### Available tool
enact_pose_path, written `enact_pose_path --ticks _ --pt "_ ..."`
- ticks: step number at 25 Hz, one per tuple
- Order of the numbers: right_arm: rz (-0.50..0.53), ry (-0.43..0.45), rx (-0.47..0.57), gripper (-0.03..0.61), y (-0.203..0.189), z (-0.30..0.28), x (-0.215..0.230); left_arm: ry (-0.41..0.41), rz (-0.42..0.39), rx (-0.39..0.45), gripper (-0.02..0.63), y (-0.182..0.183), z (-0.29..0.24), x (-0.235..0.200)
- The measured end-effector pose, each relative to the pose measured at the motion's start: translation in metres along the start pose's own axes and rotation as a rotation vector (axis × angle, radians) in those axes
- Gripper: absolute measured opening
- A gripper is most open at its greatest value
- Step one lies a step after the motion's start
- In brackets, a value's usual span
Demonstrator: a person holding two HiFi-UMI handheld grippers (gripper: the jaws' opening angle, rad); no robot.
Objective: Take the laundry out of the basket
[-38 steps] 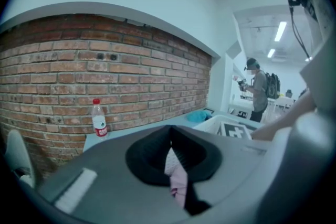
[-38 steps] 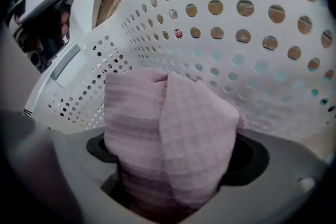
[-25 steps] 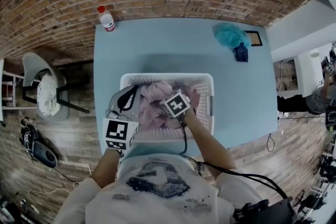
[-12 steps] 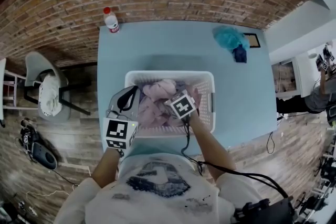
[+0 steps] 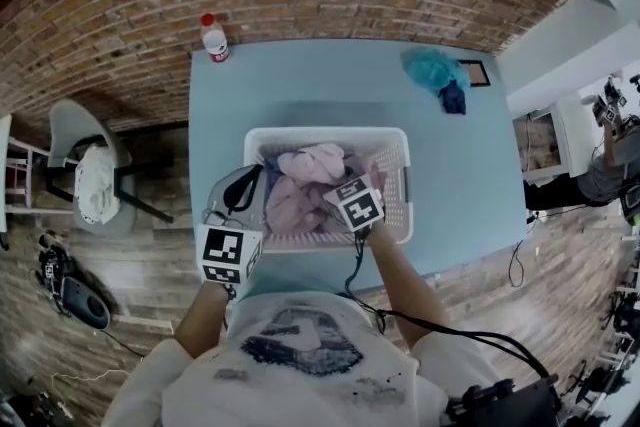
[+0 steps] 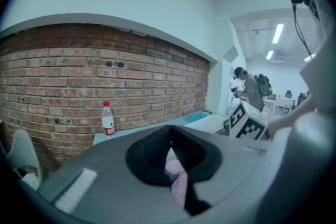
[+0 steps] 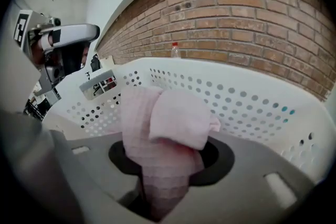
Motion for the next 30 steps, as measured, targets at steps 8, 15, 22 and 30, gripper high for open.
enact_pose_path --ticks 8,15,22,30 --pt "-0.052 -0.087 0.118 0.163 0.026 0.028 0.009 -0.005 -0.004 -0.003 -0.008 -0.005 0.019 -0.002" --pt "-0.077 -0.152 0.167 0.143 0.044 0.050 0.005 -0.010 -0.020 0.017 -0.008 0.000 0.036 -0.010" --pt "-0.147 -0.228 0.256 0.135 0.055 0.083 -0.005 -0.028 -0.048 0.047 -0.008 0.007 0.050 -0.015" --pt "-0.233 -0.309 0.379 0.130 0.079 0.137 -0.009 -0.039 -0.090 0.094 -0.008 0.021 0.070 -0.016"
Point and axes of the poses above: the fingertips, and each gripper's own axes: z backward along the fingers, x to its right, y out of its top, the point moved 3 cm from there along z, backward along the fingers, and after that the axes turned 13 degrees about -y, right-handed, at the moved point
